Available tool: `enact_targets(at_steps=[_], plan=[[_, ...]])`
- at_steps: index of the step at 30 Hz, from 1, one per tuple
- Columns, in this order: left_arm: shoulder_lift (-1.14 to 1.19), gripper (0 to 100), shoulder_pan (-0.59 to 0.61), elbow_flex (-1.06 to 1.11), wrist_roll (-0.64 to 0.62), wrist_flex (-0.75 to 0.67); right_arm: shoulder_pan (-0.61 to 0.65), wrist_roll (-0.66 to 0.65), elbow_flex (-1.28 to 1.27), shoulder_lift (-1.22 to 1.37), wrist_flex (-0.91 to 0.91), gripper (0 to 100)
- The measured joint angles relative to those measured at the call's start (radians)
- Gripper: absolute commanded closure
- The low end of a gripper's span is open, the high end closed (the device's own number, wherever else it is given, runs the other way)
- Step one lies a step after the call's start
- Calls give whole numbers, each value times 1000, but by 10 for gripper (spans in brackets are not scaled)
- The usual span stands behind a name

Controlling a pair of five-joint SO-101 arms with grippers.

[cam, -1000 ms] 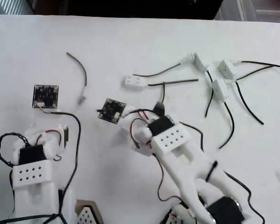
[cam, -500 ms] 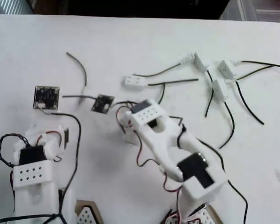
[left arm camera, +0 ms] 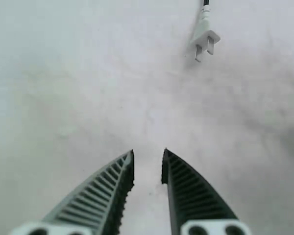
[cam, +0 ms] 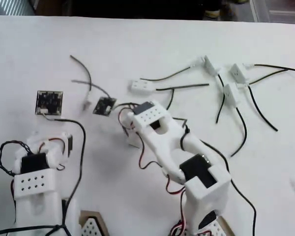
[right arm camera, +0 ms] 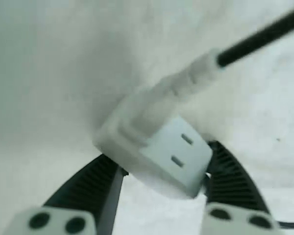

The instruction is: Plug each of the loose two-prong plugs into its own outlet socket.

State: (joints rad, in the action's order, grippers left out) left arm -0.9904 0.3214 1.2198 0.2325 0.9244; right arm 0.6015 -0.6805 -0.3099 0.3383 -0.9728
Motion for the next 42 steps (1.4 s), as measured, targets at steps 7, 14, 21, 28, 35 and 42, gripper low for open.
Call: enact_targets(at_steps=[7, 14, 21, 28, 35, 42], plan=[[0, 891, 0, 0, 0, 0, -11, 69, 46, -9, 14, 979], [0, 891, 0, 0, 0, 0, 0, 115, 31, -107, -91, 979], [0, 891, 0, 0, 0, 0, -89, 115, 29, -290, -176, 980], [0, 891, 0, 0, 0, 0, -218, 115, 23, -431, -250, 980], [0, 891, 0, 0, 0, 0, -258, 115, -20, -459, -262, 978], [0, 891, 0, 0, 0, 0, -281, 115, -112, -459, -275, 736]])
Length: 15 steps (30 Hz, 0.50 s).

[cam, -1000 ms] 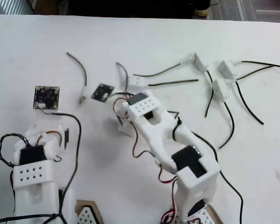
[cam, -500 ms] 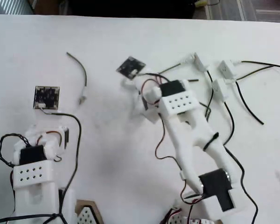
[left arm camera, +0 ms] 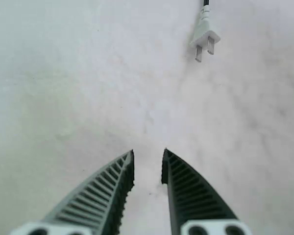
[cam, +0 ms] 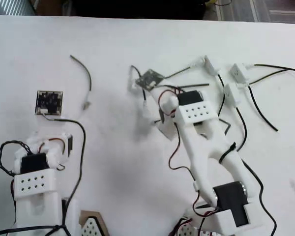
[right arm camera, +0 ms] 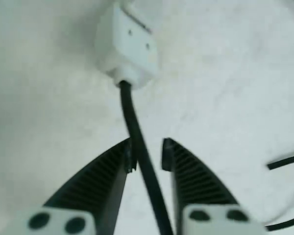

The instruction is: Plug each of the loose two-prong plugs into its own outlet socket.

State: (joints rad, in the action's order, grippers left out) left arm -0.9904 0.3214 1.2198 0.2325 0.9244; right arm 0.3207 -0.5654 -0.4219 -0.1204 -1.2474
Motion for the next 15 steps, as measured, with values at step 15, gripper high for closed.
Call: enact_targets(at_steps=[15], plan=[[0, 891, 0, 0, 0, 0, 23, 0, -86, 0, 9, 687]])
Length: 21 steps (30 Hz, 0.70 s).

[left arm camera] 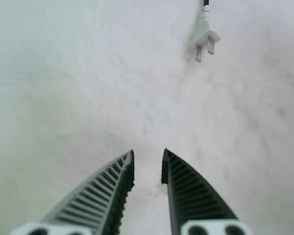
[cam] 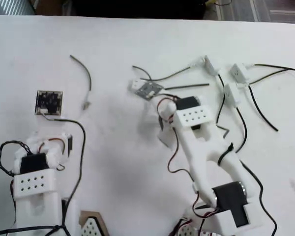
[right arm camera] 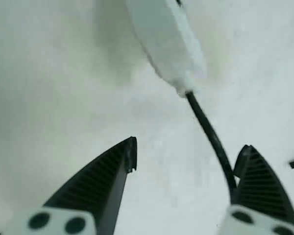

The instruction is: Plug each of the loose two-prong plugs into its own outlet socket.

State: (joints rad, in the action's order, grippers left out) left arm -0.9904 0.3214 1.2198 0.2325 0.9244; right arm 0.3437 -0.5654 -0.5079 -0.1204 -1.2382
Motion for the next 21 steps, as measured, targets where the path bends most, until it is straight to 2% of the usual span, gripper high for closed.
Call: enact_targets(at_steps=[6, 14, 16, 21], plan=[[0, 891, 0, 0, 0, 0, 103, 2, 0, 0, 126, 687], [0, 891, 0, 0, 0, 0, 107, 2, 0, 123, 250, 690], [0, 891, 0, 0, 0, 0, 94, 2, 0, 161, 293, 727], [0, 891, 0, 0, 0, 0, 63, 3, 51, 221, 319, 931]])
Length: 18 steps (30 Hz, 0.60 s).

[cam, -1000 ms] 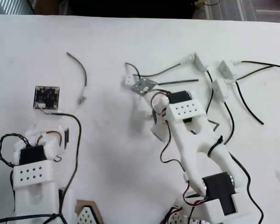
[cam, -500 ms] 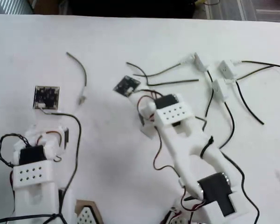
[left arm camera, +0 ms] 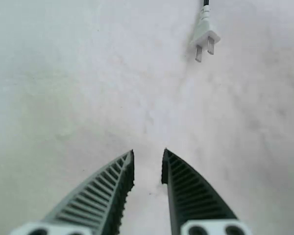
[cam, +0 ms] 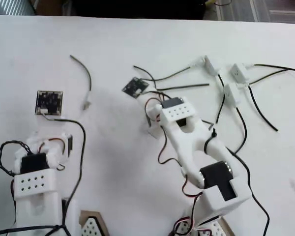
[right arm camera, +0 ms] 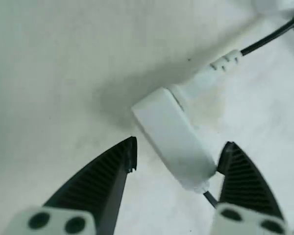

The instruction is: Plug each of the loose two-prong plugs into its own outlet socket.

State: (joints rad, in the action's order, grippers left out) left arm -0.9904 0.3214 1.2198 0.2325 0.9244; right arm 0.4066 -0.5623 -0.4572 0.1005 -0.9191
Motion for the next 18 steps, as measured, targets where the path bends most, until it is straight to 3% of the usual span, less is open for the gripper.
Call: enact_targets(at_steps=[2, 10, 15, 18], plan=[[0, 891, 0, 0, 0, 0, 0, 0, 17, 0, 0, 986], [0, 891, 0, 0, 0, 0, -3, -3, 25, -29, -21, 979], [0, 891, 0, 0, 0, 0, -32, -8, 25, -195, -101, 979], [0, 891, 0, 0, 0, 0, -91, -74, 25, -319, -132, 979]])
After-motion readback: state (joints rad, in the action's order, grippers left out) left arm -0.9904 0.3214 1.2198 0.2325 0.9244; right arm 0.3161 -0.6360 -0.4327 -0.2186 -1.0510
